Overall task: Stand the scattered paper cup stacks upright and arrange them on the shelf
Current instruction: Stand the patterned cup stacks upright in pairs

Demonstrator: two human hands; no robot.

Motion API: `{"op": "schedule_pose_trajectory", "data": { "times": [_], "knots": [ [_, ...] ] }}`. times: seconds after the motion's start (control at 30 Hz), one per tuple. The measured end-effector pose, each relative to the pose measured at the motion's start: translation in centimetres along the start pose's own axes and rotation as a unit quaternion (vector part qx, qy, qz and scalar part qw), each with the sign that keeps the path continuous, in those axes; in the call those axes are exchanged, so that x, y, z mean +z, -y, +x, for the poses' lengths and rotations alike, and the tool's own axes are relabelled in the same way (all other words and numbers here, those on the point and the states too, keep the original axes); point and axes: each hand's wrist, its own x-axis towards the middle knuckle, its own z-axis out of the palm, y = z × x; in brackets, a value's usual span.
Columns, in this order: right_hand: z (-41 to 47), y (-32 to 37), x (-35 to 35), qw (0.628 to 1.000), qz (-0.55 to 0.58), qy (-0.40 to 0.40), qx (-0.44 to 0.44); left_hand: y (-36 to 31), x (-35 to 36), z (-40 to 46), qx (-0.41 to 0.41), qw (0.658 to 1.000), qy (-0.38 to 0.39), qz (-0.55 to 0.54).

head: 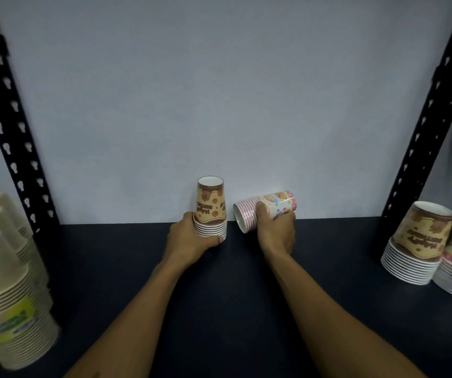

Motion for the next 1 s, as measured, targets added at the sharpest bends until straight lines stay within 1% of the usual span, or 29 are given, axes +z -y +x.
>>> {"op": "schedule_pose_trajectory", "data": {
  "times": [0.1,0.13,0.17,0.3,0.37,0.47,0.67,0.8,0.87,1.0],
  "knots": [
    [0.3,0.0,-0.6,0.985,0.163,0.052,-0.013,-0.1,0.0,0.0,-0.001,1.000,-0.002,-0.004],
    [0.5,-0.1,-0.7,0.979,0.191,0.067,-0.036,-0.1,0.0,0.0,-0.001,1.000,-0.003,-0.003],
    [0.6,-0.1,-0.7,0.976,0.192,0.078,-0.064,-0.1,0.0,0.0,-0.002,1.000,-0.005,0.000],
    [0.5,-0.2,0.0,0.969,0.133,0.108,-0.176,-0.1,-0.1,0.1,-0.001,1.000,-0.013,0.004],
    [0.2,-0.4,0.3,0.962,0.115,0.142,-0.205,-0.1,-0.1,0.1,-0.002,1.000,-0.018,0.002],
    [0.2,-0.7,0.6,0.952,0.093,0.185,-0.226,-0.2,-0.1,0.2,-0.006,1.000,-0.024,-0.003],
    [0.3,-0.8,0.4,0.946,0.079,0.219,-0.227,-0.1,-0.2,0.4,-0.013,1.000,-0.022,-0.015],
    [0.8,-1.0,0.5,0.955,0.020,0.225,-0.190,0.1,-0.6,0.6,-0.011,0.999,-0.003,-0.035],
    [0.9,-1.1,0.5,0.955,0.024,0.234,-0.181,0.3,-0.8,0.7,-0.009,0.999,-0.001,-0.044],
    [0.7,-1.1,0.5,0.950,0.025,0.235,-0.203,0.6,-0.5,0.8,-0.002,0.998,-0.006,-0.058]
  ]
}}
